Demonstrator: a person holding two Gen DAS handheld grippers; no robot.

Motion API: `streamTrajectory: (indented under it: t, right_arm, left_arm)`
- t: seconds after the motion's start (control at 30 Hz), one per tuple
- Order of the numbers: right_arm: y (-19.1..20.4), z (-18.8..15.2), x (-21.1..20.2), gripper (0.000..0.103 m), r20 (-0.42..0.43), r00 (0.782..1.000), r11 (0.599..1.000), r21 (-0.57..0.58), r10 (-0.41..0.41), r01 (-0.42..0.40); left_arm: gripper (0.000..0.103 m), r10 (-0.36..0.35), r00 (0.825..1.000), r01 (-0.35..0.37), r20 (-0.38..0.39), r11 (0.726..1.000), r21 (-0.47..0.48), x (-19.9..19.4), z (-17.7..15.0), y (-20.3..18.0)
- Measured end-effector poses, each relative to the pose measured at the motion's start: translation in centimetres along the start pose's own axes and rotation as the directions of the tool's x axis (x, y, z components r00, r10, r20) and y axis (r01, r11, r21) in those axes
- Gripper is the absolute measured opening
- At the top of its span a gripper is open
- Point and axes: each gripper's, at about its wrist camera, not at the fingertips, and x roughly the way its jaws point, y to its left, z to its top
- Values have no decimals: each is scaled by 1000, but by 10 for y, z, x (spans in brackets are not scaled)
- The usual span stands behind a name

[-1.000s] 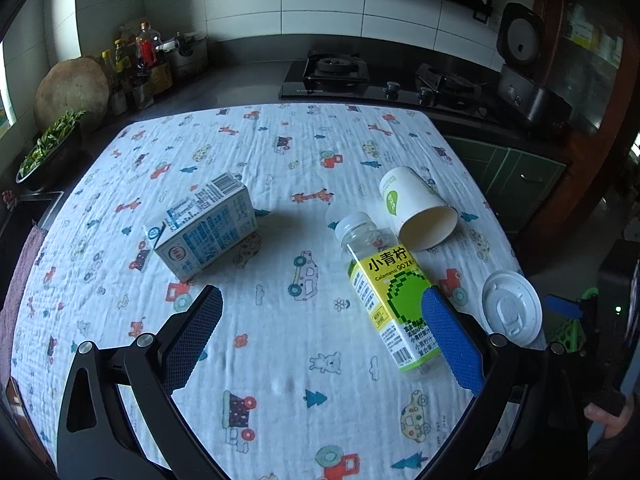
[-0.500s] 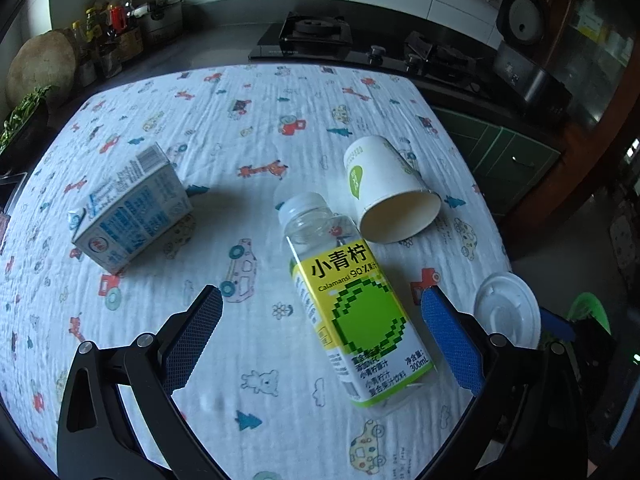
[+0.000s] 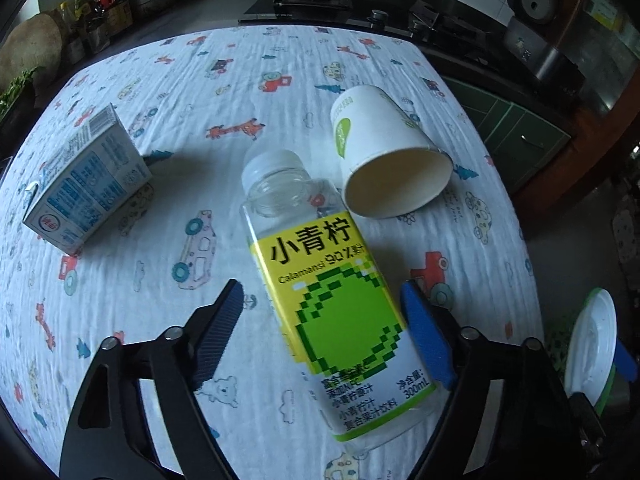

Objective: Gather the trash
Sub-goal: 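Grasp the white plastic lid with the right gripper while the left gripper grasps the yellow-green bottle, then open the right gripper over the basket to drop the lid while the left gripper carries the bottle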

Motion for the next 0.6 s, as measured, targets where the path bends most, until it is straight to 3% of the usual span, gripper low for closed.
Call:
streamTrajectory:
  t: [0.23,0.6]
  right_arm:
    - [-26,-19,-25,88,20,999,998,49,-47,46]
    - [-89,-65,-49,89,-4,988,974,170,-153,151]
  left_arm:
    - [61,-3,1000,3,19,1000,4,-8,-7,-5]
    - [58,-70,996,67,57,996,51,-56,-49,-10]
